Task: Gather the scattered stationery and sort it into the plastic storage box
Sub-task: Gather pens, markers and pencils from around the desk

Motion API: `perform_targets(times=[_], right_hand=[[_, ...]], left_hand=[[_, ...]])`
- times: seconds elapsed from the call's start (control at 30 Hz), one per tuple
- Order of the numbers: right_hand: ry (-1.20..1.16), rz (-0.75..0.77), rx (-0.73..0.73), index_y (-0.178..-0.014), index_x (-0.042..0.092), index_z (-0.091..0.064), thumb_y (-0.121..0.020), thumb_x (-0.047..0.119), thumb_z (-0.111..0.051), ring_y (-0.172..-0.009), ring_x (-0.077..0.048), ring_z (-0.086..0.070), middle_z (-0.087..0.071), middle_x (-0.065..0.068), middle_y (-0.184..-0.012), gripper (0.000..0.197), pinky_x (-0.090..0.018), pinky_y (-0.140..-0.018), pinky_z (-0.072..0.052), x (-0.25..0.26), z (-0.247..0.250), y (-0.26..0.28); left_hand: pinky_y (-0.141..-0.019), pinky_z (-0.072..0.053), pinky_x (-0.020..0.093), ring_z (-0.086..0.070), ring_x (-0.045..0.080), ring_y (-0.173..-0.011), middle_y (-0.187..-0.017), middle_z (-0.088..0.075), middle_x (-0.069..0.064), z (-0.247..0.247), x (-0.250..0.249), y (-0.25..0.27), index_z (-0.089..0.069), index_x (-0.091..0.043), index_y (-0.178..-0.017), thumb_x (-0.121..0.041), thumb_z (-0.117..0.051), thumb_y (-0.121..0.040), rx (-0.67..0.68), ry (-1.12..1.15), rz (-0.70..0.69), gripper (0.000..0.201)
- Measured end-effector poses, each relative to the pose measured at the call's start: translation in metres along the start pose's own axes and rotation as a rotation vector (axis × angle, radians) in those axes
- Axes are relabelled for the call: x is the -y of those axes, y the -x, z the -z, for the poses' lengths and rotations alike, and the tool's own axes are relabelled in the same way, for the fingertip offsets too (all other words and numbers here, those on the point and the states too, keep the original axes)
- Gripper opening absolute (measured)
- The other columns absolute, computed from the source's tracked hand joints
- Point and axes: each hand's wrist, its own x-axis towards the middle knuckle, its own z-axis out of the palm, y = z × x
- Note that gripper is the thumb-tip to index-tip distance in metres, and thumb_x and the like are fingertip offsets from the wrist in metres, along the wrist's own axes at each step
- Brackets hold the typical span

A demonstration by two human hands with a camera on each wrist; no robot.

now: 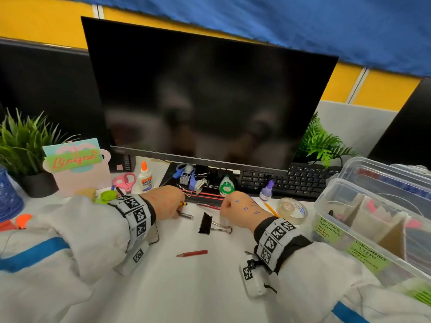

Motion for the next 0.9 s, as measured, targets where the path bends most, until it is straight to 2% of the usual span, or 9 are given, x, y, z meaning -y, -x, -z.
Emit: perform_targets(times=[0.2, 0.33, 0.43, 0.5, 0.57, 0.6, 0.7, 0.8, 0.9], right_hand=[[-0.747, 0.089, -0.261, -0.077, 0.023, -0.076, -0.080, 0.023, -0.081, -0.071, -0.015, -0.061, -0.070, -0.008, -0.076, 0.007, -0.029, -0.066, -0.050, 0.007, 0.020, 0.013], [-1.054, 0.045, -0.310, -0.082, 0.014, -0.077, -0.080, 0.026, -0.082, -0.076, -0.014, -0.066, -0.073, -0.007, -0.080, 0.013, -0.028, -0.067, -0.053, 0.028, 0.034, 0.016], [-1.216, -0.008, -0.294, -0.082, 0.010, -0.073, -0.081, 0.024, -0.081, -0.081, -0.013, -0.069, -0.071, -0.002, -0.077, 0.016, -0.027, -0.065, -0.052, 0.044, 0.035, 0.014], [-1.362, -0.019, -0.250, -0.086, 0.010, -0.070, -0.083, 0.018, -0.079, -0.092, -0.018, -0.071, -0.073, -0.004, -0.084, 0.012, -0.032, -0.073, -0.057, 0.055, 0.032, 0.014], [-1.550, -0.003, -0.180, -0.096, 0.006, -0.067, -0.088, 0.010, -0.071, -0.096, -0.023, -0.072, -0.073, -0.009, -0.091, 0.010, -0.038, -0.085, -0.059, 0.068, 0.028, 0.016], [-1.632, 0.003, -0.131, -0.097, 0.004, -0.064, -0.091, 0.007, -0.065, -0.092, -0.025, -0.072, -0.072, -0.011, -0.091, 0.007, -0.040, -0.086, -0.059, 0.074, 0.026, 0.015], [-1.764, -0.059, 0.039, -0.095, 0.005, -0.052, -0.101, 0.009, -0.051, -0.064, -0.021, -0.066, -0.060, -0.009, -0.071, 0.008, -0.041, -0.076, -0.060, 0.100, 0.013, 0.011], [-1.605, -0.145, 0.245, -0.096, 0.011, -0.050, -0.104, 0.022, -0.049, -0.047, -0.011, -0.041, -0.046, -0.001, -0.062, 0.013, -0.024, -0.047, -0.042, 0.130, -0.002, 0.004], [-1.407, -0.037, 0.442, -0.098, 0.010, -0.059, -0.098, 0.037, -0.060, -0.052, -0.010, -0.038, -0.055, -0.002, -0.068, 0.027, -0.021, -0.045, -0.029, 0.161, -0.010, 0.009]], left_hand=[[-0.068, -0.042, 0.023, -0.057, 0.010, -0.083, -0.096, -0.062, -0.005, 0.008, 0.005, 0.020, -0.056, -0.033, -0.103, -0.032, -0.057, -0.098, -0.187, 0.256, 0.007, 0.005], [-0.062, -0.048, 0.023, -0.067, 0.012, -0.074, -0.084, -0.073, -0.004, 0.016, 0.002, 0.042, -0.050, -0.034, -0.104, -0.033, -0.047, -0.104, -0.261, 0.626, 0.020, 0.004], [-0.049, -0.041, 0.012, -0.062, -0.005, -0.058, -0.094, -0.077, -0.005, 0.018, 0.005, 0.063, -0.050, -0.026, -0.109, -0.028, -0.043, -0.107, -0.327, 0.869, -0.038, 0.008], [-0.047, -0.039, 0.011, -0.054, -0.005, -0.046, -0.099, -0.077, -0.005, 0.016, 0.014, 0.074, -0.052, -0.023, -0.109, -0.025, -0.045, -0.106, -0.399, 0.984, -0.051, 0.007], [-0.065, -0.044, 0.028, -0.056, 0.007, -0.062, -0.095, -0.077, -0.013, 0.012, 0.029, 0.082, -0.053, -0.031, -0.105, -0.030, -0.050, -0.104, -0.464, 1.029, -0.037, 0.004], [-0.074, -0.045, 0.036, -0.060, 0.012, -0.076, -0.095, -0.076, -0.019, 0.011, 0.038, 0.085, -0.054, -0.033, -0.106, -0.033, -0.051, -0.103, -0.477, 1.025, -0.032, 0.004], [-0.091, -0.048, 0.038, -0.068, 0.002, -0.096, -0.098, -0.075, -0.019, 0.013, 0.061, 0.103, -0.056, -0.036, -0.106, -0.033, -0.054, -0.102, -0.502, 0.926, -0.045, 0.005], [-0.074, -0.059, 0.034, -0.070, 0.009, -0.090, -0.097, -0.074, -0.009, 0.026, 0.076, 0.126, -0.061, -0.036, -0.103, -0.029, -0.060, -0.099, -0.541, 0.863, -0.087, 0.008], [-0.069, -0.049, 0.012, -0.066, 0.001, -0.087, -0.096, -0.073, -0.006, 0.033, 0.092, 0.145, -0.066, -0.029, -0.105, -0.019, -0.064, -0.098, -0.471, 0.777, -0.119, 0.013]])
